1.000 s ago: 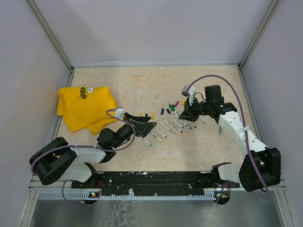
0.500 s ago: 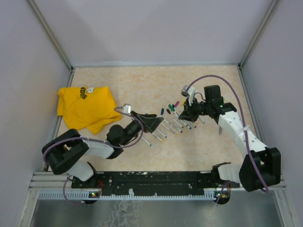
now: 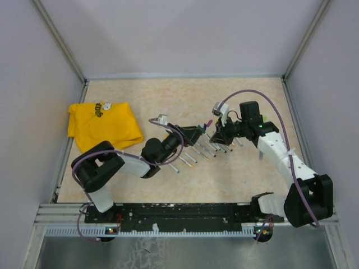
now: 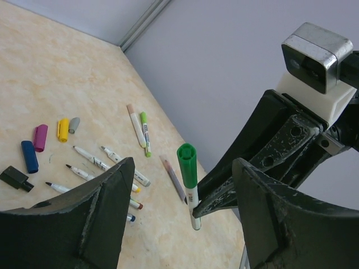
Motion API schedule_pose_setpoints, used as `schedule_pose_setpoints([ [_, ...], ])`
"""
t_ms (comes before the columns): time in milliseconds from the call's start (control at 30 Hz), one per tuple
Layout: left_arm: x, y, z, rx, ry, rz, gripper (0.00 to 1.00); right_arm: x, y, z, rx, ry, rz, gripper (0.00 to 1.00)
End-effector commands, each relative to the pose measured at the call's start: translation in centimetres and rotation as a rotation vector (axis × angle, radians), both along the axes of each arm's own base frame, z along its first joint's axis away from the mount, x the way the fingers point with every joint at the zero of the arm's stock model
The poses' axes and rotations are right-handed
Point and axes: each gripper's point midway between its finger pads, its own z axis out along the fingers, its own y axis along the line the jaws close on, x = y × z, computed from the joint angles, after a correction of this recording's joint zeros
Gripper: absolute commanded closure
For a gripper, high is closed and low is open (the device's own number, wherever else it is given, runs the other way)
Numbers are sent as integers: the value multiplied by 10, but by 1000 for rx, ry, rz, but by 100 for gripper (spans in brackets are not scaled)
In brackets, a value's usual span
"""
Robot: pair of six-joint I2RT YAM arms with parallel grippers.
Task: Open the pen caps
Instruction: Pick up the pen from the center of the board, then open the pen cap from the pen.
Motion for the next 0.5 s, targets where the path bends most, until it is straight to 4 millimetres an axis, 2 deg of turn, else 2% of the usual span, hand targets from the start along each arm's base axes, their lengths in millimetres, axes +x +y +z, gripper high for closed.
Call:
schedule_pose_setpoints([
  [0,3,-10,16,-23,-53,-15,27,-4,8,2,14,-18,50,100],
  [267,0,-21,13,-16,-41,-70,61,-5,8,3,12,-24,56,100],
  [467,-7,-28,10,-20,-24,-127,72,-3,7,4,8,-35,41,100],
])
